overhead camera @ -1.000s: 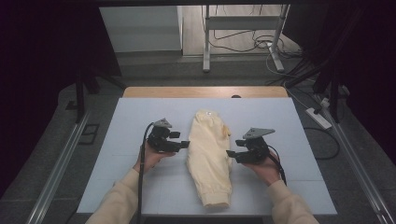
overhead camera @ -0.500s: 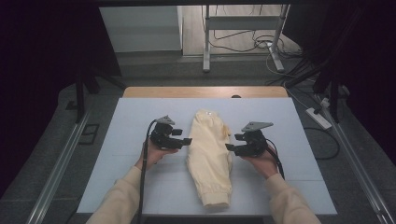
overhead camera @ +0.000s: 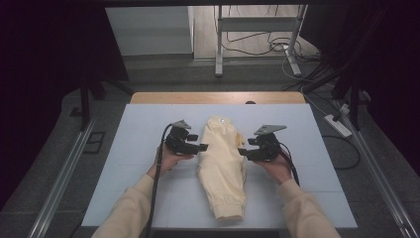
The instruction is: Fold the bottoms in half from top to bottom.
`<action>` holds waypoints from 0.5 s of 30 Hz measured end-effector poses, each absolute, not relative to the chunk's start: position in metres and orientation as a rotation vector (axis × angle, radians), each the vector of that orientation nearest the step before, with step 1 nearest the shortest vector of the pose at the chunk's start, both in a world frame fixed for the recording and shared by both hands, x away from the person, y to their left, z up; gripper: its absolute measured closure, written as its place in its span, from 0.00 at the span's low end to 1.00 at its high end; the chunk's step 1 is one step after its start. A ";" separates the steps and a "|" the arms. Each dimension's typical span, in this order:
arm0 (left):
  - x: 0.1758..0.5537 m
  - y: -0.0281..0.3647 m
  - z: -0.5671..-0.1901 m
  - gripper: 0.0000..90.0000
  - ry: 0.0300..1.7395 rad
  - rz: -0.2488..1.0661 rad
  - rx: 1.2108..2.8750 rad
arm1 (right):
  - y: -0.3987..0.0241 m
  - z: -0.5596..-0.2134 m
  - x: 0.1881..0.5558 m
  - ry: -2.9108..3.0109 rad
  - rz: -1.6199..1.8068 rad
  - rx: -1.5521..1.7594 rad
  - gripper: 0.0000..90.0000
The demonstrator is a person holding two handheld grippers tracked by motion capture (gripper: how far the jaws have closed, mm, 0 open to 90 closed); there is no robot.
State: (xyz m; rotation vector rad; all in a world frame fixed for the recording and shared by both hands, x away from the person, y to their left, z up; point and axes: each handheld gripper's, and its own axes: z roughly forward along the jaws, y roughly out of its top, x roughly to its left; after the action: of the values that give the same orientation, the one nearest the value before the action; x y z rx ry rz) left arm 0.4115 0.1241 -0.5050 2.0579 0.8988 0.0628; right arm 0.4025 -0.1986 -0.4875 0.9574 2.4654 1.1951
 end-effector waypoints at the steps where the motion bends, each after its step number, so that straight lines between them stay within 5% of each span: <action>1: 0.412 0.124 -0.505 0.33 0.899 0.061 2.058 | -0.198 -0.488 0.403 2.466 1.194 0.957 0.41; 15: 0.419 0.131 -0.511 0.33 0.938 0.050 2.042 | -0.195 -0.489 0.417 2.468 1.185 0.971 0.41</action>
State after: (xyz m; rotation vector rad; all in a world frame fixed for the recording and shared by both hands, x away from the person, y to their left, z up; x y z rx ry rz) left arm 0.4190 0.1311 -0.5109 2.0423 0.9380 0.0496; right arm 0.4170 -0.1950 -0.4892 0.9709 2.4675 1.1850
